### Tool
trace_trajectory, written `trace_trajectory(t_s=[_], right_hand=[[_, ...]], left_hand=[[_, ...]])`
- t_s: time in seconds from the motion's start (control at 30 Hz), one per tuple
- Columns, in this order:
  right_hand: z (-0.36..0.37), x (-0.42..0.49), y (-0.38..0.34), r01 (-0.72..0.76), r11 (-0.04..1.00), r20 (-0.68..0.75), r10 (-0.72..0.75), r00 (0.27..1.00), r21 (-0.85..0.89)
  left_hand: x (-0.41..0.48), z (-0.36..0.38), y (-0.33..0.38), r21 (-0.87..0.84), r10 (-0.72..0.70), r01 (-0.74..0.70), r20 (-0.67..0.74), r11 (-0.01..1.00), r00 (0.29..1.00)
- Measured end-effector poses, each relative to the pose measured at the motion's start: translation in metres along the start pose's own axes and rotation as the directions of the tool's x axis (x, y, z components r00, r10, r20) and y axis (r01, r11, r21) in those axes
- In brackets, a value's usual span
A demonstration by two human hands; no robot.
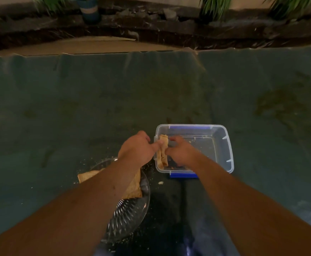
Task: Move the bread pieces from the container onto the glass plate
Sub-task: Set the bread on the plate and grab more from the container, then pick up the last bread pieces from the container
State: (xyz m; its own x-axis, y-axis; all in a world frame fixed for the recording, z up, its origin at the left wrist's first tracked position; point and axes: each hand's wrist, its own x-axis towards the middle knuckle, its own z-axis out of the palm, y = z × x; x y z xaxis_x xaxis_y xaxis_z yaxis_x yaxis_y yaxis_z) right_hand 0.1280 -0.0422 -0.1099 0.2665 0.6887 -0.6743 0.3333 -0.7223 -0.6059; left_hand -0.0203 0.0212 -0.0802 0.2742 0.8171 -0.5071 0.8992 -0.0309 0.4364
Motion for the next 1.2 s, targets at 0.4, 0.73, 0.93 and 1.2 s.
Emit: trace_trajectory(t_s=[0.4,0.73,0.93,1.2], right_hand=[[0.003,0.021,0.008,0.212,0.856,0.276,-0.085,0.957,-0.472],[-0.003,0.013,0.004,0.247,0.821,0.203,-0.163,0.965,-0.514],[-0.003,0.005,0.002,0.208,0.799,0.137,-0.158,0.978,-0.564],[-0.004,-0.021,-0.021,0.055,0.864,-0.167,-0.158,0.973,-0.501]], left_hand=[[0.007,0.026,0.01,0.002,-0.041,0.041,-0.003,0.999,0.999],[0.007,0.028,0.01,-0.033,-0.038,0.037,-0.034,0.999,0.999],[0.002,0.029,0.01,-0.05,0.015,-0.018,-0.055,0.999,0.998],[-0.01,0.002,0.002,-0.224,0.005,-0.026,-0.098,0.974,0.995]])
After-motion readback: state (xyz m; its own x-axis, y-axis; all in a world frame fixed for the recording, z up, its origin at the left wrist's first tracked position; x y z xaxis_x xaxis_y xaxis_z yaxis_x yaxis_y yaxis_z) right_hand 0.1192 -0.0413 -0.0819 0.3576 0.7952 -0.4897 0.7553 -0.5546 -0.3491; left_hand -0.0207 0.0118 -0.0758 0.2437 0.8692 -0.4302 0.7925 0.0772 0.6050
